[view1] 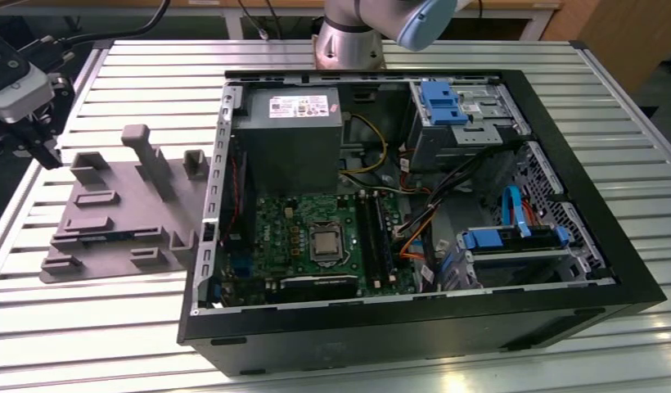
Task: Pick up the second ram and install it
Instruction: 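Pick up the second ram and move it above second insertion slot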
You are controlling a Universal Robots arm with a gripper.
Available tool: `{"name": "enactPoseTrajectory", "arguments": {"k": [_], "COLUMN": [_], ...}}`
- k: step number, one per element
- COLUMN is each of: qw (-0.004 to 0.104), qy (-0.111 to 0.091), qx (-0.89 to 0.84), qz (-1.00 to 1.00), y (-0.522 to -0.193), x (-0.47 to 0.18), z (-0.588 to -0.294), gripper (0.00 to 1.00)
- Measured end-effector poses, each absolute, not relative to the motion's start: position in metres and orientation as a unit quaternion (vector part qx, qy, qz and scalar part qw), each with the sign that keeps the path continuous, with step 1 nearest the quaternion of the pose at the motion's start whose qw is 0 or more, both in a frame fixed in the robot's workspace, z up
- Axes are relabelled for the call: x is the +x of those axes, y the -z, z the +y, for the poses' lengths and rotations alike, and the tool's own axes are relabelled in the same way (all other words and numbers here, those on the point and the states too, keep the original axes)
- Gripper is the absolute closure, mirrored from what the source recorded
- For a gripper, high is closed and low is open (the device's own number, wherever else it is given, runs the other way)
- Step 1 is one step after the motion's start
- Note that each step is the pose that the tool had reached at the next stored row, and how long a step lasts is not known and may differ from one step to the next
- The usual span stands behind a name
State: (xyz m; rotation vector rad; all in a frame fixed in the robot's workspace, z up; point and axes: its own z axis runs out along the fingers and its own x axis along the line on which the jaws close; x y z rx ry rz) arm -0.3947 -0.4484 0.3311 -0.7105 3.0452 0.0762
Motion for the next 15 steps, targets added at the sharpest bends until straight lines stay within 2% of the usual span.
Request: {"name": "enactPoseTrajectory", "arguments": {"k": [15], "qw": [0.005], "qy": [-0.025], "qx": [-0.291], "qz": [0.956], "y": [-0.3311], "x": [-0.3947], "z": [-0.4484], "gripper": [0.89]}}
